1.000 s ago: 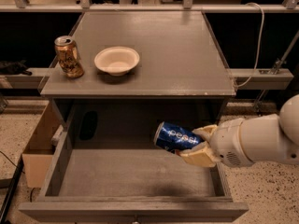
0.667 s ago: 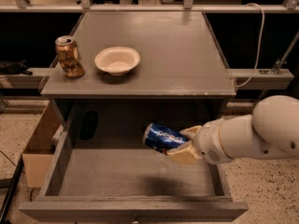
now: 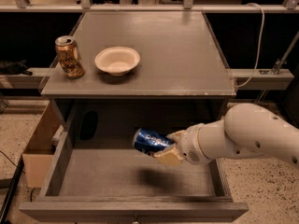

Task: Place pepsi can into top drawer

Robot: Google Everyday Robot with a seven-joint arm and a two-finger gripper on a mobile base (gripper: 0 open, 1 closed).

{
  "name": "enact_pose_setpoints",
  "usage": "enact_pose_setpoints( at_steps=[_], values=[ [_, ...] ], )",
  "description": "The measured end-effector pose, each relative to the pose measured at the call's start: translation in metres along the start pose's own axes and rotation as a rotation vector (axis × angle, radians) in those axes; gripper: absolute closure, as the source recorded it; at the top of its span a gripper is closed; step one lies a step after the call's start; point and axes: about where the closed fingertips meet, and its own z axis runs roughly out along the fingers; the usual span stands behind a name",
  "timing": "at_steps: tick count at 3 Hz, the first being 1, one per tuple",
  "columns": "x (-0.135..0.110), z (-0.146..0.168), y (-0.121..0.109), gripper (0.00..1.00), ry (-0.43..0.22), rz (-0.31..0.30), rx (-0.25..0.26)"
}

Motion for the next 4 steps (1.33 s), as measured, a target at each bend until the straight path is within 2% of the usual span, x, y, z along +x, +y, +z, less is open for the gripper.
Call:
enact_pose_setpoints(
  at_steps=[1, 3, 4],
  values=[
    [0.021, 0.029, -0.002, 1.0, 0.032, 0.027, -0.006],
    [0.036, 0.062, -0.024, 1.0, 0.078, 0.028, 0.002],
    [0.037, 0.069, -0.042, 1.0, 0.075, 0.029, 0.013]
  ],
)
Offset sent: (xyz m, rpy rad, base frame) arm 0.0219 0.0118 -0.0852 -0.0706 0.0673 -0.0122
